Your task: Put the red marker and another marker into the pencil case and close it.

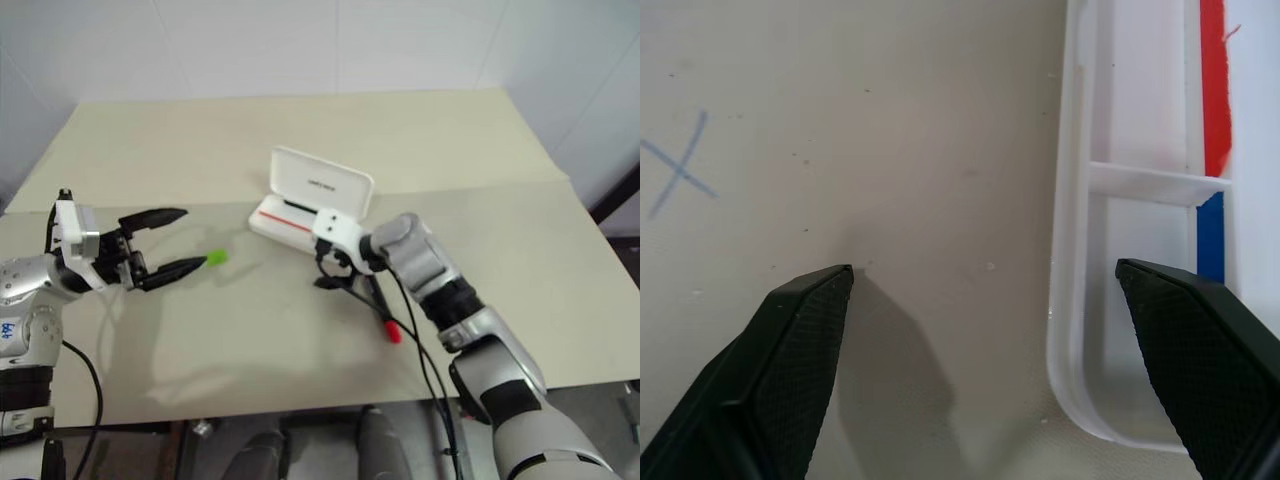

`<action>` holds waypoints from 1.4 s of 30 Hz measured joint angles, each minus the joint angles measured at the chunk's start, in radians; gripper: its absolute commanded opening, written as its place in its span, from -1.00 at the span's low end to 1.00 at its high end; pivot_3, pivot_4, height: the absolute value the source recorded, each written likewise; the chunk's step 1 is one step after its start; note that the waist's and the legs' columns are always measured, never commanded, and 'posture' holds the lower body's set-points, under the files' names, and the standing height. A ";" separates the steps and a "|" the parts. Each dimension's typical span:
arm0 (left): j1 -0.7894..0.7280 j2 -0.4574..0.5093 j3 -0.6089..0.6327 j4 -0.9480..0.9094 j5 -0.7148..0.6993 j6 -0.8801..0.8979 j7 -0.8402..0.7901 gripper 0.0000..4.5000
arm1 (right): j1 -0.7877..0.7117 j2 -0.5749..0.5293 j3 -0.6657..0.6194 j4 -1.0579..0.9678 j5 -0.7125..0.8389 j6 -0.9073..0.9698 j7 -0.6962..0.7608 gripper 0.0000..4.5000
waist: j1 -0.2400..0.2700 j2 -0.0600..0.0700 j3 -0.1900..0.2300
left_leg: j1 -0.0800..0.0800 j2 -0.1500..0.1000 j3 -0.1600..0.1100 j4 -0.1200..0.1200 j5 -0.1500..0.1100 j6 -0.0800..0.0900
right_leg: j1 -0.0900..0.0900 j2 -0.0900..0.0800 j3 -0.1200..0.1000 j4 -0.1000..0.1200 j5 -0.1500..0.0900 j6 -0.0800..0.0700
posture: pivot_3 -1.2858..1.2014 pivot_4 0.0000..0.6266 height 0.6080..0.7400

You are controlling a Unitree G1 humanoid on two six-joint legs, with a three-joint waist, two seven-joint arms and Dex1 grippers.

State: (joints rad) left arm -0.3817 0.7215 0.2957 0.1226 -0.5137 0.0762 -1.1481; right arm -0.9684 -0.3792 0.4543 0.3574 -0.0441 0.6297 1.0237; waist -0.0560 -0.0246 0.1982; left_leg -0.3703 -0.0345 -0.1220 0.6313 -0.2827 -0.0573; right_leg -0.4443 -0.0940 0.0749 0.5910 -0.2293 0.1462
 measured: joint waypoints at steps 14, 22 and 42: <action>0.041 0.005 0.011 -0.043 0.000 0.018 0.034 1.00 | -0.089 0.040 0.011 0.154 -0.053 -0.023 -0.013 -0.20 | -0.001 0.000 0.000 | 0.001 0.000 0.000 0.001 0.000 -0.001 | 0.000 0.000 0.000 0.003 0.001 -0.001 | 0.03 -0.52 1.00; 0.045 0.006 0.018 -0.071 0.000 0.024 0.045 1.00 | -0.095 0.048 0.009 0.162 -0.073 -0.036 -0.016 -0.99 | -0.002 -0.001 -0.001 | 0.001 0.000 0.000 0.002 0.001 -0.001 | 0.000 0.000 0.000 0.003 0.001 -0.001 | 0.03 -0.52 1.00; 0.011 0.004 0.013 -0.042 0.000 0.020 0.027 1.00 | 0.055 -0.051 0.009 -0.248 -0.091 -0.098 0.010 -0.99 | 0.002 -0.001 -0.001 | -0.001 0.000 0.000 -0.001 0.000 -0.001 | -0.001 0.000 -0.001 -0.001 0.001 -0.001 | 0.03 -0.52 1.00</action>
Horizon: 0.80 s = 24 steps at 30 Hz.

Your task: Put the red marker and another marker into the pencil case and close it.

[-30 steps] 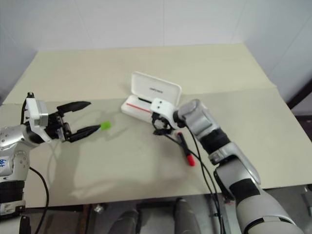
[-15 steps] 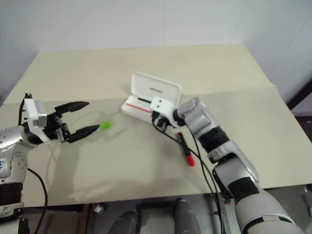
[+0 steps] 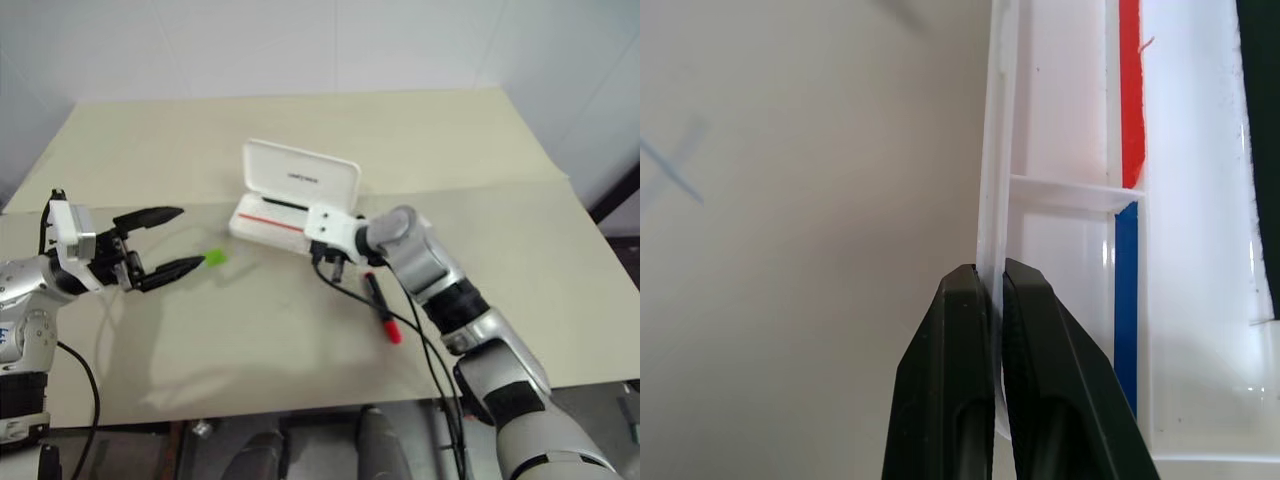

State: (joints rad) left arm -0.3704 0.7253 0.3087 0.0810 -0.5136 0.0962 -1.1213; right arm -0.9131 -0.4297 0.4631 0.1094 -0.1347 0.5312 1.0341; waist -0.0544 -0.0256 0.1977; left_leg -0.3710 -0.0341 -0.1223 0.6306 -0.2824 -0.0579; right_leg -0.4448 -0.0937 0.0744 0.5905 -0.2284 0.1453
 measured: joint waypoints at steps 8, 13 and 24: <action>-0.034 -0.011 -0.019 0.039 -0.003 -0.004 -0.045 1.00 | 0.117 -0.110 0.036 -0.372 0.070 0.211 0.113 -0.99 | 0.003 0.000 0.000 | 0.000 0.000 0.000 0.001 0.000 0.000 | 0.000 0.000 -0.001 0.000 0.000 0.000 | 0.03 -0.52 1.00; -0.045 -0.011 -0.018 0.060 -0.011 -0.003 -0.084 1.00 | 0.176 -0.163 0.067 -0.485 0.102 0.298 0.135 -0.99 | 0.001 0.000 0.000 | 0.001 0.000 0.000 0.002 0.000 0.000 | 0.000 0.000 -0.001 0.001 0.000 0.000 | 0.03 -0.52 1.00; -0.034 -0.004 -0.013 0.083 -0.014 0.013 -0.111 1.00 | 0.196 -0.162 0.137 -0.490 0.105 0.315 0.080 -0.99 | 0.003 0.000 0.000 | 0.000 0.000 0.000 0.001 0.000 0.000 | 0.000 0.000 -0.001 0.000 0.000 0.000 | 0.03 -0.52 1.00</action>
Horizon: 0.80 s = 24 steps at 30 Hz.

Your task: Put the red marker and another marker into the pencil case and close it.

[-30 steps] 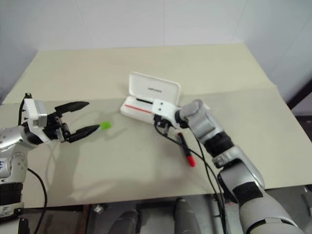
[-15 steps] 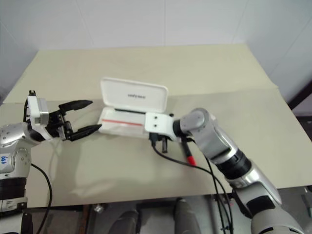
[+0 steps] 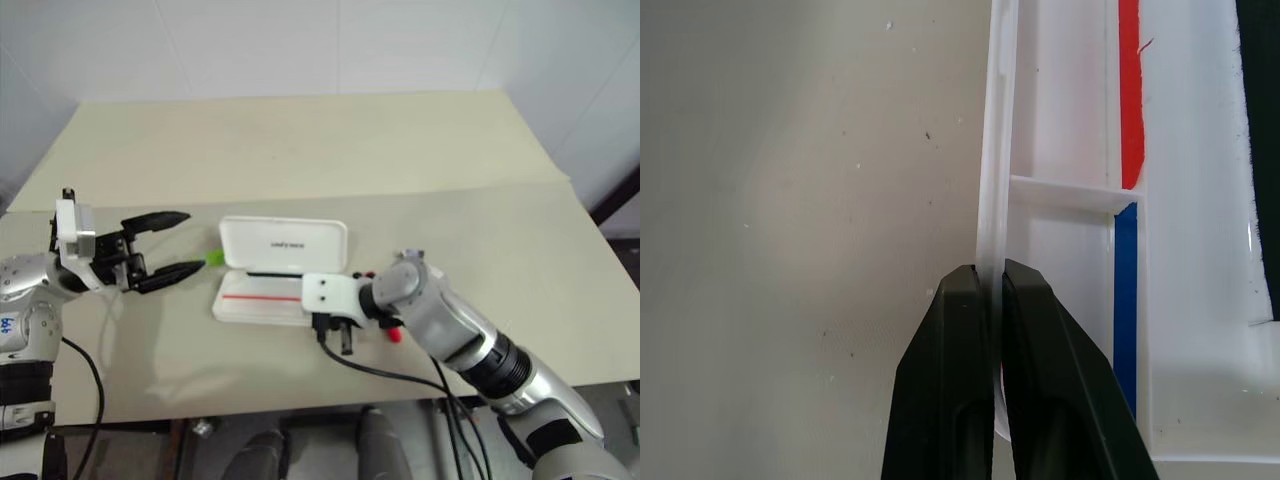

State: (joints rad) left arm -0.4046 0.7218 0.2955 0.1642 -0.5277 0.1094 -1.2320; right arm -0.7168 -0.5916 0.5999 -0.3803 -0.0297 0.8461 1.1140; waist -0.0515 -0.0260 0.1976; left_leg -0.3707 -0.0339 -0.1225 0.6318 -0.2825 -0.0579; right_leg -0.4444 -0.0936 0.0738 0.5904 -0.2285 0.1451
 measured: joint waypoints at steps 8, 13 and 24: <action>0.021 0.000 0.000 -0.022 0.000 0.001 0.020 1.00 | 0.000 -0.030 0.040 0.043 -0.021 -0.107 0.003 -0.99 | 0.001 0.000 0.000 | 0.000 0.000 0.000 0.000 0.000 0.000 | 0.000 0.000 0.000 0.000 0.000 0.000 | 0.03 -0.52 1.00; 0.026 0.000 0.000 -0.036 0.000 0.005 0.022 1.00 | -0.009 -0.034 0.055 0.062 -0.037 -0.150 0.009 -0.99 | -0.001 0.000 0.000 | 0.001 0.000 0.000 0.001 0.000 0.000 | 0.001 0.000 0.000 0.001 0.000 0.000 | 0.03 -0.52 1.00; 0.092 0.015 0.036 -0.109 -0.083 0.078 -0.007 1.00 | -0.021 -0.029 0.047 0.072 -0.058 -0.143 0.015 0.59 | 0.002 -0.001 -0.001 | 0.001 0.000 0.000 0.000 0.000 0.000 | 0.001 0.000 0.000 0.000 0.000 0.000 | 0.03 -0.52 1.00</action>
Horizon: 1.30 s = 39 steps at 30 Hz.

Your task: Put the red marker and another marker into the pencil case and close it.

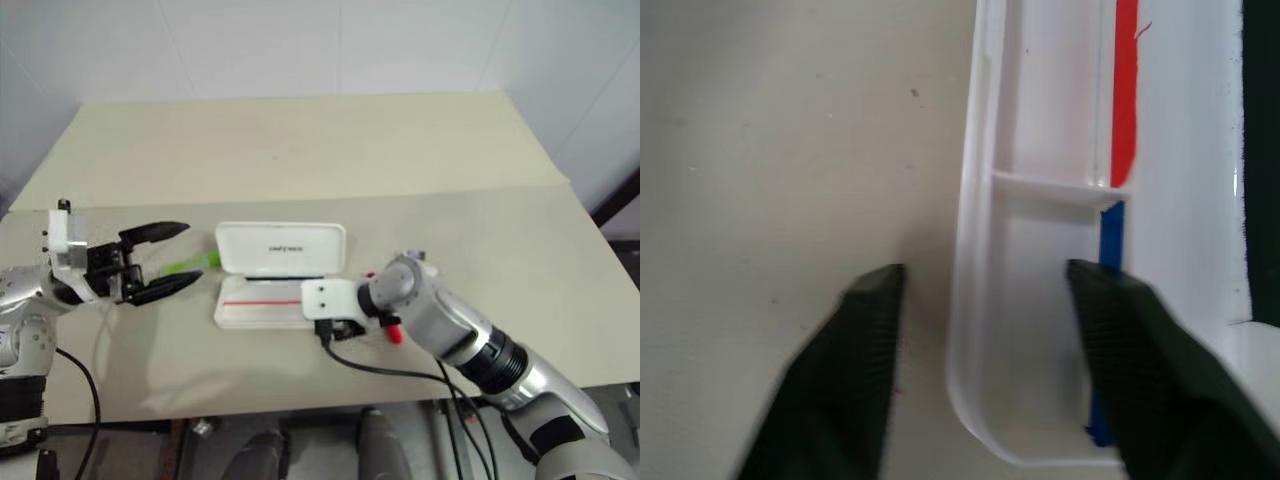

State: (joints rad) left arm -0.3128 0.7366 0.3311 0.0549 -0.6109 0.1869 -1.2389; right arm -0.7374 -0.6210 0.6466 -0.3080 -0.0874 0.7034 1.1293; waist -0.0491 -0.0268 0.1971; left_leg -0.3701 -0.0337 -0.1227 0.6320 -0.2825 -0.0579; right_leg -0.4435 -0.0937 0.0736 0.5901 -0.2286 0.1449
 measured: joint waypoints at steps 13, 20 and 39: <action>0.041 0.057 -0.001 -0.002 -0.007 0.007 -0.073 1.00 | 0.009 -0.016 -0.022 -0.043 0.062 0.061 0.056 0.99 | 0.002 0.000 0.000 | 0.000 0.000 0.000 0.000 0.000 0.000 | 0.000 0.000 0.000 0.000 0.000 0.000 | 0.03 -0.52 1.00; 0.011 0.050 -0.033 0.005 0.007 -0.009 -0.072 1.00 | 0.010 -0.041 -0.067 -0.108 0.129 0.125 0.059 0.99 | 0.007 0.000 0.000 | 0.000 0.000 0.000 0.000 0.000 0.000 | 0.000 0.000 0.000 0.000 0.000 0.000 | 0.03 -0.52 1.00; -0.056 0.001 -0.090 0.108 0.011 -0.033 -0.133 1.00 | 0.011 -0.168 -0.333 -0.243 0.280 0.444 -0.101 0.99 | 0.021 0.000 0.000 | -0.001 0.000 0.000 0.000 0.000 0.000 | 0.000 0.000 -0.001 -0.001 0.000 -0.001 | 0.03 -0.52 1.00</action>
State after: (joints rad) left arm -0.3685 0.7378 0.2410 0.1633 -0.5995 0.1538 -1.3723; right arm -0.7259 -0.7886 0.3140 -0.5508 0.1928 1.1470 1.0287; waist -0.0278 -0.0269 0.1971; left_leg -0.3707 -0.0334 -0.1226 0.6316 -0.2826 -0.0576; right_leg -0.4436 -0.0936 0.0729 0.5893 -0.2289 0.1443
